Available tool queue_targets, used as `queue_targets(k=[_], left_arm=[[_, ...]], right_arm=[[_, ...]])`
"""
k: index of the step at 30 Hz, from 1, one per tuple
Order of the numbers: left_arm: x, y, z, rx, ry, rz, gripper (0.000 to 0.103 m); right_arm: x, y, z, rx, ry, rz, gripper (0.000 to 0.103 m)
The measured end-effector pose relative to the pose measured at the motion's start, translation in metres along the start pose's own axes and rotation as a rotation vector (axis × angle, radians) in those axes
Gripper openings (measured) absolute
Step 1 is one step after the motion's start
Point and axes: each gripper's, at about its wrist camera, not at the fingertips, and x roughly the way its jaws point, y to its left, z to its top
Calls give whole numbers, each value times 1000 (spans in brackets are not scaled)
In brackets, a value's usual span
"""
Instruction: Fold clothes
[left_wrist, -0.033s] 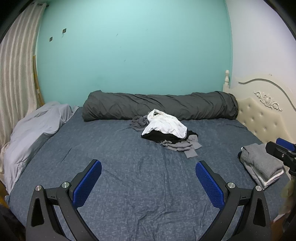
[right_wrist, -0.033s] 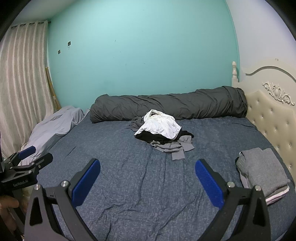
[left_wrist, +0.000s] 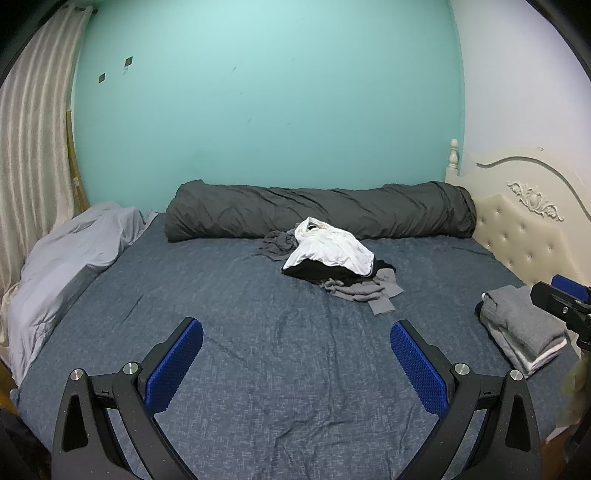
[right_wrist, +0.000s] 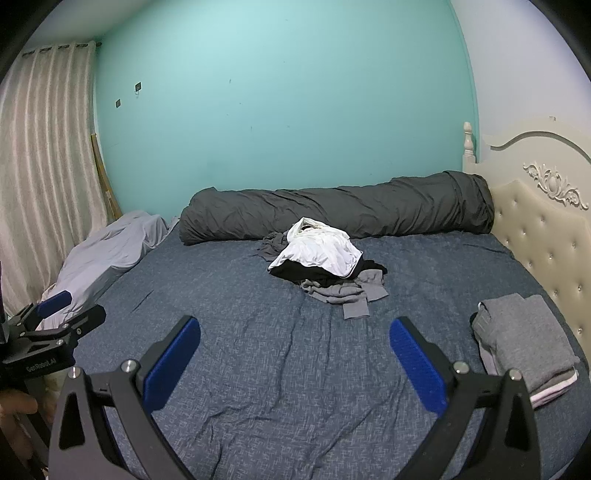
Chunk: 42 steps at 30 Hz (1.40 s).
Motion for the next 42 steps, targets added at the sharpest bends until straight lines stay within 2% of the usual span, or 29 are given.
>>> queue_targets(k=[8, 20, 42], left_arm=[[-3, 1, 2, -1, 7, -13, 103], [3, -7, 4, -1, 22, 7, 103], [0, -8, 3, -4, 10, 5, 103]], right_arm=[[0, -2, -1, 10, -10, 7, 103], [1, -3, -3, 6, -4, 7, 103], [-1, -3, -2, 6, -6, 6, 103]])
